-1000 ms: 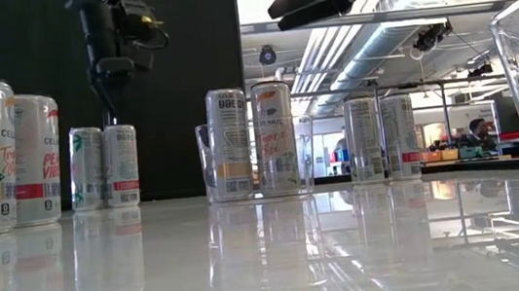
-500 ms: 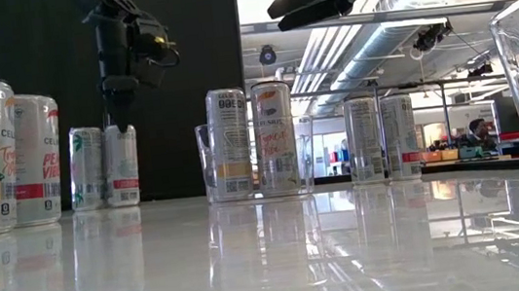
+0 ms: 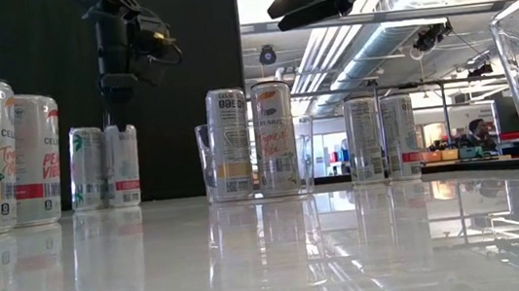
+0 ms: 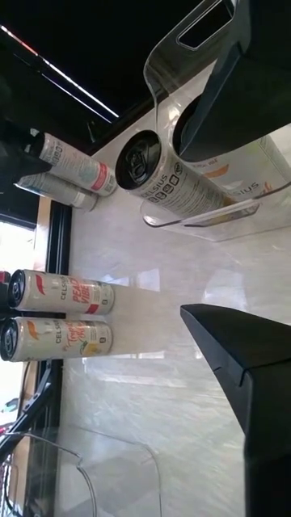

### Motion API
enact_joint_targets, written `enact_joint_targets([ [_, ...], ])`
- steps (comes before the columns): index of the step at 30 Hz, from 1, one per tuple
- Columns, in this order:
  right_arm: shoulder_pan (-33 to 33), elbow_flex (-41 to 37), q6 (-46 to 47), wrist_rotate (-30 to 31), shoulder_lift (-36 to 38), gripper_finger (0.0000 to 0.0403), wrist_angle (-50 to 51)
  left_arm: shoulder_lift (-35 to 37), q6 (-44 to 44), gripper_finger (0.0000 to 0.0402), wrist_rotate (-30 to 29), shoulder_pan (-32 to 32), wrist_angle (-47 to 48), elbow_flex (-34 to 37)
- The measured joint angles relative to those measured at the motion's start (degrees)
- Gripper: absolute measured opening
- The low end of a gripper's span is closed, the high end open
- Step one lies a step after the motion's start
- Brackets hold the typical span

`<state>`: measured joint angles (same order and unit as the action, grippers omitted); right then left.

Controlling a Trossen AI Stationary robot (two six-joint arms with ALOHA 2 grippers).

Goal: Sort soda cans
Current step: Put the top left white pink soda can into the bottom left transparent bin

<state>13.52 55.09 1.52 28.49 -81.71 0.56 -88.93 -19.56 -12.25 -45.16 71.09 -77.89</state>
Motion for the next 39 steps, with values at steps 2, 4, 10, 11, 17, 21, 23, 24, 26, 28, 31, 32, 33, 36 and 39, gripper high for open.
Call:
enact_joint_targets([
  [2,0.00,0.00,0.00,0.00,0.00,0.0303,0.00,0.58,0.42,0.0335,0.07,0.72,0.13,0.07],
  [4,0.00,0.00,0.00,0.02,0.00,0.0303,0.02,1.19,0.85,0.0335,0.38,1.25,0.20,0.07],
  [10,0.00,0.00,0.00,0.02,0.00,0.0303,0.02,2.21,0.92,0.0335,-2.23,1.74,-0.01,-0.31],
  [11,0.00,0.00,0.00,0.01,0.00,0.0303,0.02,2.30,0.77,0.0335,-3.20,1.74,-0.10,-0.48],
  [17,0.00,0.00,0.00,0.02,0.00,0.0303,0.00,2.31,-1.93,0.0335,-4.31,0.77,-1.81,-0.65],
  [21,0.00,0.00,0.11,0.01,0.00,0.0303,0.01,2.14,-3.16,0.0335,-2.83,-1.00,-3.06,-0.65],
  [23,0.02,0.00,0.15,0.00,0.00,0.0303,0.02,2.03,-3.25,0.0335,0.09,-1.97,-3.17,-0.65],
  [24,0.02,0.00,0.28,-0.04,0.00,0.0303,0.02,1.81,-3.22,0.0335,1.52,-2.41,-2.98,-0.65],
  [26,0.02,0.01,1.03,-0.10,0.00,0.0303,0.02,1.41,-3.23,0.0335,2.00,-3.21,-2.33,-0.65],
  [28,0.02,0.01,1.07,-0.11,0.00,0.0303,0.02,1.03,-3.22,0.0335,1.28,-3.54,-2.21,-0.65],
  [31,0.02,0.00,1.07,-0.11,0.00,0.0303,0.02,0.11,-3.23,0.0335,1.22,-3.88,-2.21,-0.65],
  [32,0.02,0.00,1.09,-0.13,0.00,0.0303,0.02,-0.18,-3.27,0.0335,1.22,-3.97,-2.14,-0.65],
  [33,0.02,0.00,1.07,-0.13,0.00,0.0303,0.02,-0.42,-3.29,0.0335,1.22,-3.96,-2.03,-0.65],
  [36,0.02,0.00,1.07,-0.13,0.00,0.0303,0.02,-1.30,-3.50,0.0335,1.46,-3.92,-1.88,-0.65],
  [39,0.02,0.00,1.07,-0.15,0.00,0.0303,0.02,-1.57,-3.47,0.0335,2.62,-3.77,-1.27,-0.65],
])
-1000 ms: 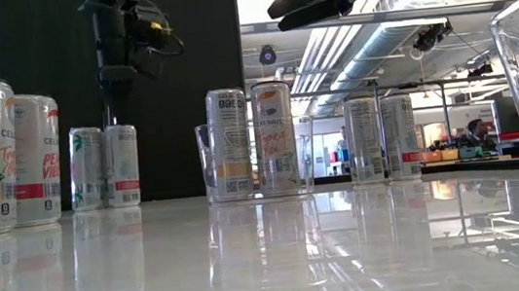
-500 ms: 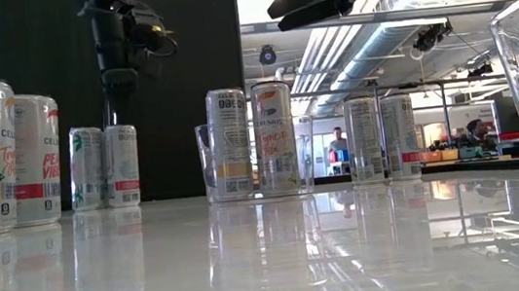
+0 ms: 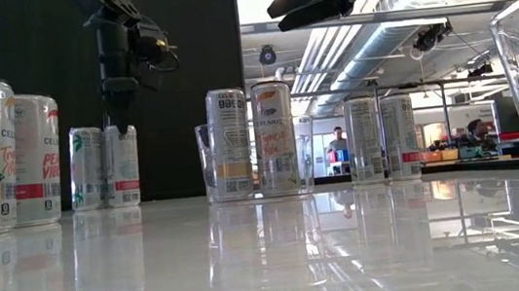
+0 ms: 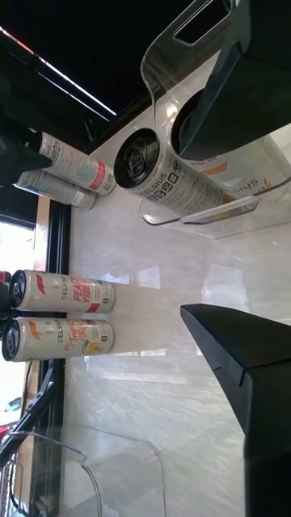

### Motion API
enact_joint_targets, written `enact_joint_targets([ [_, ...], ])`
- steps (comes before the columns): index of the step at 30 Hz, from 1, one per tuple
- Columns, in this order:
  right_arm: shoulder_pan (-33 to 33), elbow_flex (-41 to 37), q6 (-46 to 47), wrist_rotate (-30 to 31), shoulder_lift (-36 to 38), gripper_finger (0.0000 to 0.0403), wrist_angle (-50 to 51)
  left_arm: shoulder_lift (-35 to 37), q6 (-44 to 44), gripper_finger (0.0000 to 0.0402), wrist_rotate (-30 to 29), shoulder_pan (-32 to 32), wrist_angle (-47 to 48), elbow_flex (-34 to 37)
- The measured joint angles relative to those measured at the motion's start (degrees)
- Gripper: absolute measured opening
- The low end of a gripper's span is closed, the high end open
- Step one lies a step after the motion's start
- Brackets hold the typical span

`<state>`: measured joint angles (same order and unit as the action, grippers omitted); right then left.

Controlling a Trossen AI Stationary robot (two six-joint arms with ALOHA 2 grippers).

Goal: Sort soda cans
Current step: Put the top left white pink soda can into the bottom left transparent bin

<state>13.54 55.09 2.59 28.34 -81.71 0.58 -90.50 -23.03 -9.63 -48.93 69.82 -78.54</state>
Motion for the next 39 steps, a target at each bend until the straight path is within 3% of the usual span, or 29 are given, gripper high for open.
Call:
enact_joint_targets([
  [4,0.00,0.00,0.00,-0.04,0.00,0.0303,0.01,-0.09,-0.21,0.0322,-0.09,0.31,0.94,-0.03],
  [11,0.00,0.00,0.00,-0.11,0.00,0.0303,0.01,-0.04,1.46,0.0240,-0.76,0.33,2.49,-0.09],
  [20,0.00,0.00,0.00,-0.11,0.00,0.0303,0.02,0.79,1.92,0.0240,-5.07,4.37,3.06,-0.09],
  [28,0.00,0.00,0.00,-0.11,0.00,0.0303,0.02,1.11,6.86,0.0240,-4.76,8.77,9.73,-6.14],
  [34,0.00,0.00,0.00,-0.11,0.00,0.0303,0.26,1.74,16.37,0.0240,0.94,17.75,14.08,-10.24],
  [39,0.00,0.00,0.00,-0.11,0.00,0.0303,0.96,3.69,25.34,0.0240,0.58,30.22,17.56,-12.82],
])
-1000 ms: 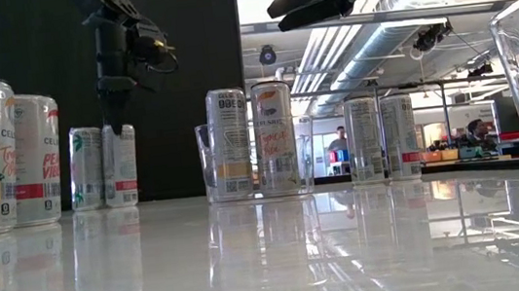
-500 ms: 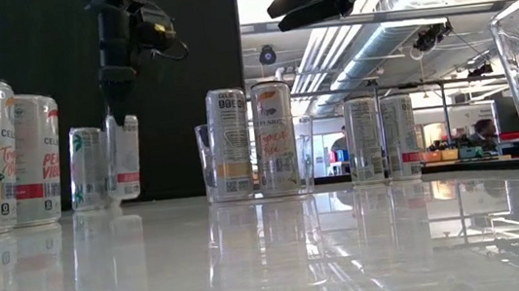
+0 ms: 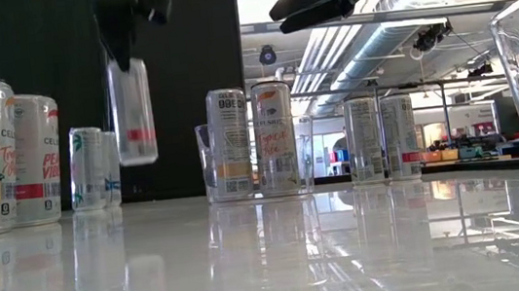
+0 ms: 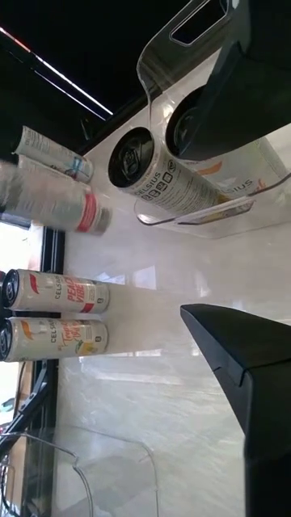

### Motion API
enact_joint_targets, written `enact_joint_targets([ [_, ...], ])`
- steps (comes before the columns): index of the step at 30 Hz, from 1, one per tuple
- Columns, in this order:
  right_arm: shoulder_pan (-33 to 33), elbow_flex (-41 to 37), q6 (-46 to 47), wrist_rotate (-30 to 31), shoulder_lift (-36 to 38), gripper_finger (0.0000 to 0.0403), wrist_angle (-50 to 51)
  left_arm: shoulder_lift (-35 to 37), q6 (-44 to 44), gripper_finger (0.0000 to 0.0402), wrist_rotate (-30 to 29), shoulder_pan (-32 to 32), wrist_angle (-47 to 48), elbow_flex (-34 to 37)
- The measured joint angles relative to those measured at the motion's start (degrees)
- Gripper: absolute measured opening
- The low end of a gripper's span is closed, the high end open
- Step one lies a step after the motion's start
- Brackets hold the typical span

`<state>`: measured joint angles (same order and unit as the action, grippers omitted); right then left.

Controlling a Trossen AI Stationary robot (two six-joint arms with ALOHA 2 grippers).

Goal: Sort soda cans
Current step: Put the top left white pink soda can into the bottom left transparent bin

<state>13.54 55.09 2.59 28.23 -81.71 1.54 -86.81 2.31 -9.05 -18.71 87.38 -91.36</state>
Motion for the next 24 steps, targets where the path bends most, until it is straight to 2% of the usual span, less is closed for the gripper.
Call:
enact_joint_targets([
  [8,0.10,0.00,-0.07,-0.02,0.01,0.0303,1.02,1.38,20.09,0.0240,-0.48,22.25,2.76,-9.71],
  [12,0.78,0.01,0.26,-0.04,0.00,0.0303,1.99,1.38,27.74,0.0240,1.08,33.48,2.19,-13.69],
  [18,3.29,0.00,0.42,0.17,0.00,0.0303,1.33,1.36,42.46,0.0240,5.03,49.31,2.63,-15.62],
  [24,4.98,0.00,0.41,2.83,0.00,0.0303,0.41,-0.27,59.62,0.0240,7.14,60.91,2.72,-15.60],
])
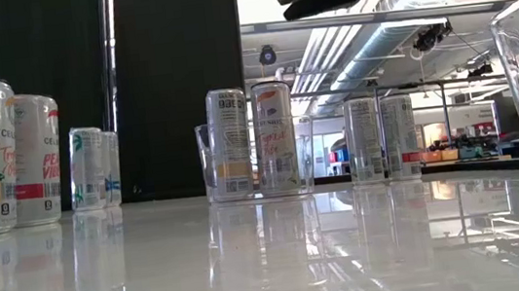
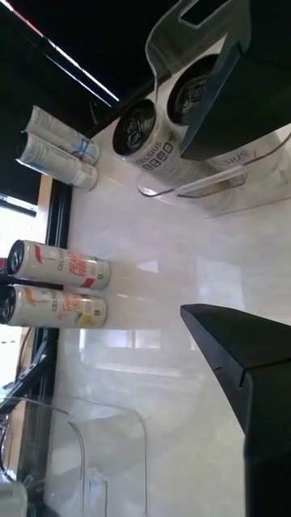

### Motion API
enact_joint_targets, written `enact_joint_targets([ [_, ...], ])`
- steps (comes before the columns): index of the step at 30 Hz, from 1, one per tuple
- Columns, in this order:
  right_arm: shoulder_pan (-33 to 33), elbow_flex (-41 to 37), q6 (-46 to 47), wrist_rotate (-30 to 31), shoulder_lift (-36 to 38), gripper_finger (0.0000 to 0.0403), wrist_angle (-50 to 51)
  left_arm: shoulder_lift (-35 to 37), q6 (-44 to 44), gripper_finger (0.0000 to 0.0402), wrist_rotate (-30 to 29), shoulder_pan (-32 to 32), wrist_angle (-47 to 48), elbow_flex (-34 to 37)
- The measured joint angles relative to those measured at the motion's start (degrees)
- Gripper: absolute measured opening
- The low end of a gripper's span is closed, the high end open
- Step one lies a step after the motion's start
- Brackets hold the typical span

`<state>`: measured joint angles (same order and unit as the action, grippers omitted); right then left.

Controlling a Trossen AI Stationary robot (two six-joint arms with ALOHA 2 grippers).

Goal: Sort soda cans
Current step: Put the top left white pink soda can into the bottom left transparent bin

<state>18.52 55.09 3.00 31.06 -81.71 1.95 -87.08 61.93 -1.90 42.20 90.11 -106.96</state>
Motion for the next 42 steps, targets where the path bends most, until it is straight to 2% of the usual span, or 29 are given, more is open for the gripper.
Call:
enact_joint_targets([
  [4,0.42,0.00,0.00,0.88,0.00,0.0303,-0.53,-2.71,4.70,0.0240,-2.31,4.70,-0.25,0.89],
  [9,0.40,0.00,-0.90,0.87,0.00,0.0303,-2.85,-6.37,4.73,0.0240,-2.41,5.36,-0.83,5.50],
  [17,0.40,0.00,-2.01,0.75,0.00,0.0303,-3.49,-11.81,-2.44,0.0239,-1.61,2.28,-6.82,8.00],
  [23,0.40,0.00,-1.79,0.38,0.00,0.0303,-3.49,-15.89,-8.45,0.0242,-1.65,0.04,-6.43,8.02],
  [29,0.40,0.00,-1.92,0.12,0.00,0.0303,-3.47,-19.57,-10.65,0.0255,-2.27,-0.59,-5.83,7.89],
  [36,0.40,0.00,-1.91,-0.01,0.00,0.0303,-3.49,-19.69,-9.44,0.0265,-3.23,-0.42,-5.30,7.94],
  [42,0.40,0.01,-0.47,-0.03,0.00,0.0303,-3.49,-17.90,-9.02,0.0306,-2.91,-1.16,-5.03,8.13],
])
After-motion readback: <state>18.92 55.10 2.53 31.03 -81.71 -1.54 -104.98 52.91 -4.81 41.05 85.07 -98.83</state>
